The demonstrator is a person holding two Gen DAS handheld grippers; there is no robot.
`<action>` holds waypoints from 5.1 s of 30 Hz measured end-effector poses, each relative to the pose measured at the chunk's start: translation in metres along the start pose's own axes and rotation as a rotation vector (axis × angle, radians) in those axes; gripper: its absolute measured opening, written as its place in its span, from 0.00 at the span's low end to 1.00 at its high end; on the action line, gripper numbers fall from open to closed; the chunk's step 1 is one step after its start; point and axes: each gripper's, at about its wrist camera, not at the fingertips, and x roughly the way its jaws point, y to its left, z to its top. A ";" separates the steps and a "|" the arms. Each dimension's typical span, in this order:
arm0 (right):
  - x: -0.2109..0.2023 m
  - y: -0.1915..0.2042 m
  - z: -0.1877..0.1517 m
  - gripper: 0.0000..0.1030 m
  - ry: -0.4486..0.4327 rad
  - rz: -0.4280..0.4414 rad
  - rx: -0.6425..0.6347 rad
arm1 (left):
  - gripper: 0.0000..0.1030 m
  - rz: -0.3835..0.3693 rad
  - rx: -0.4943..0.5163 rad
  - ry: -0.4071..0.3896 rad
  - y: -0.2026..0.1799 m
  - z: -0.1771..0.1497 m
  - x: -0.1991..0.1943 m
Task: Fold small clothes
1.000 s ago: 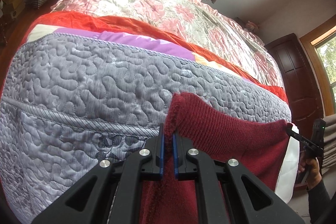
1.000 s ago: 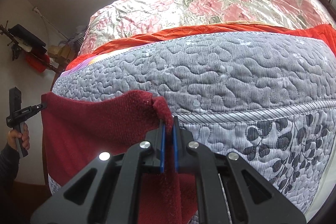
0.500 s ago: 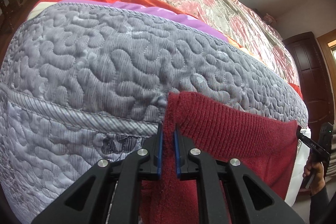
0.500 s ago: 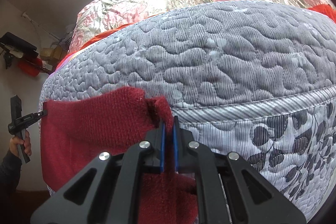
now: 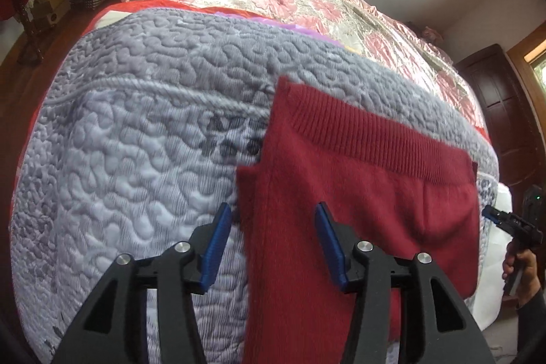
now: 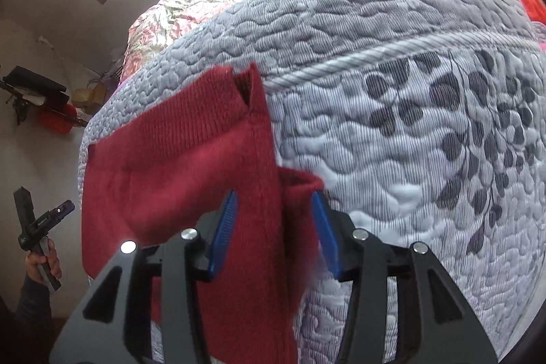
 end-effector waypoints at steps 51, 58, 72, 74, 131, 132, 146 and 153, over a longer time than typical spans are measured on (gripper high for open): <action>-0.019 -0.032 -0.136 0.41 0.142 0.111 0.156 | 0.35 -0.027 -0.154 0.048 0.007 -0.124 -0.033; -0.005 -0.047 -0.145 0.22 0.182 0.053 0.175 | 0.37 0.028 -0.199 0.169 0.030 -0.140 0.007; 0.029 0.020 -0.047 0.11 0.054 0.088 -0.051 | 0.64 -0.179 -0.077 0.154 0.015 -0.029 0.027; 0.035 -0.004 -0.047 0.00 0.056 0.104 0.006 | 0.63 -0.101 -0.028 0.207 0.017 -0.030 0.053; 0.201 0.449 -0.268 0.72 -0.272 -0.594 -1.284 | 0.33 -0.438 -0.051 0.441 0.060 0.039 0.112; 0.198 0.447 -0.267 0.53 -0.239 -0.560 -1.263 | 0.28 -0.431 -0.046 0.438 0.059 0.039 0.110; 0.146 0.445 -0.231 0.20 -0.188 -0.390 -1.074 | 0.16 -0.371 -0.050 0.422 0.033 0.053 0.078; 0.108 0.443 -0.221 0.19 -0.217 -0.377 -1.018 | 0.16 -0.342 -0.043 0.410 0.008 0.066 0.048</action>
